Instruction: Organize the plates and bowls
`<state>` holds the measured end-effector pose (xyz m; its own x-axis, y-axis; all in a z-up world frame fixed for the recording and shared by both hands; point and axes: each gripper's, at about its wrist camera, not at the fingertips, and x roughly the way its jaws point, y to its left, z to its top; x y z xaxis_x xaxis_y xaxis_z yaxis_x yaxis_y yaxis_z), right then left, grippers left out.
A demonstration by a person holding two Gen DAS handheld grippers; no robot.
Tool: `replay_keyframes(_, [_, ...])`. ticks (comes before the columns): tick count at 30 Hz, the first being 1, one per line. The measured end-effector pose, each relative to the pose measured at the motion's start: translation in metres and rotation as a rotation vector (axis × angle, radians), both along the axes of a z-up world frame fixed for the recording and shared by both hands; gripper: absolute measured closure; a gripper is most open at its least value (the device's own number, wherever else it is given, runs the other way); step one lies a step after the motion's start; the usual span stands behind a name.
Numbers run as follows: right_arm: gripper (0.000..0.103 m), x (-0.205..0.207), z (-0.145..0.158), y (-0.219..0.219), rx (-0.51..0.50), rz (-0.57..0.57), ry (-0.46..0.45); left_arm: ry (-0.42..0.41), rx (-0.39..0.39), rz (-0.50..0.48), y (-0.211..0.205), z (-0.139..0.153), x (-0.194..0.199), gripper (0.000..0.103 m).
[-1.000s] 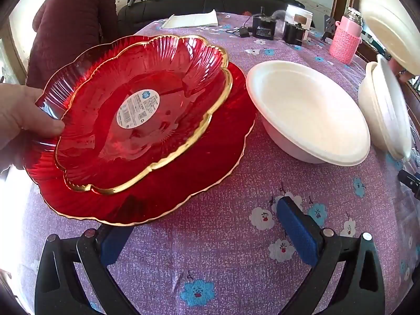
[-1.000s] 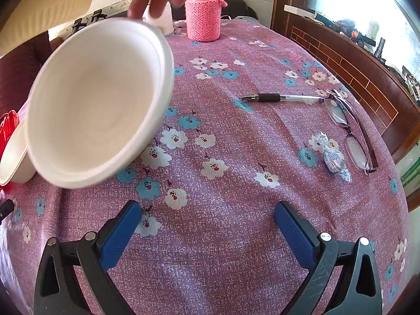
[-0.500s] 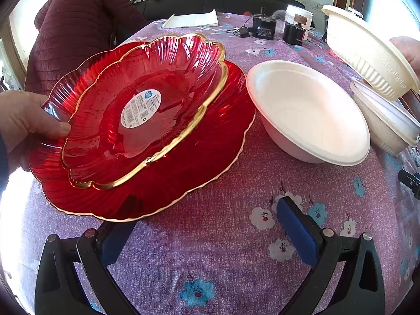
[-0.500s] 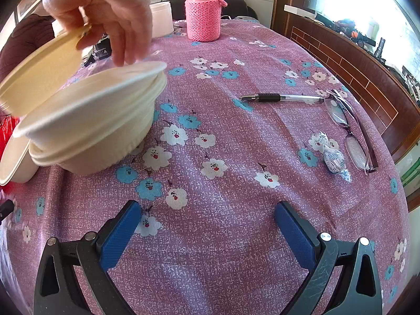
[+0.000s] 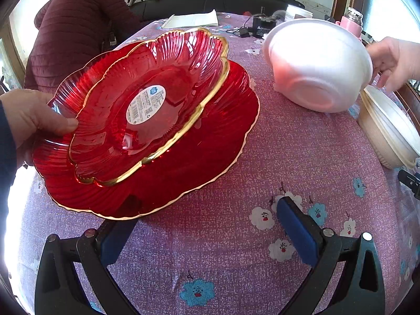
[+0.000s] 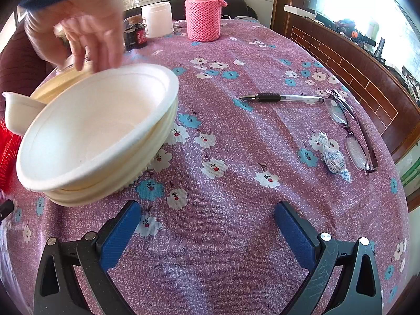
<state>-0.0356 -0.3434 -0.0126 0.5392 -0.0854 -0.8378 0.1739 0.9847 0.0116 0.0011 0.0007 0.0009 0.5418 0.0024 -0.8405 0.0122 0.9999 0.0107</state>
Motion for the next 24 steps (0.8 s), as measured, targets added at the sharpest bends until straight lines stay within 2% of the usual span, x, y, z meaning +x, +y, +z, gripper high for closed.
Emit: replay_keyframes(24, [0.001, -0.0008, 0.0003, -0.0003, -0.001, -0.002, -0.001, 0.000, 0.000, 0.000, -0.0014, -0.0012, -0.0001, 0.000])
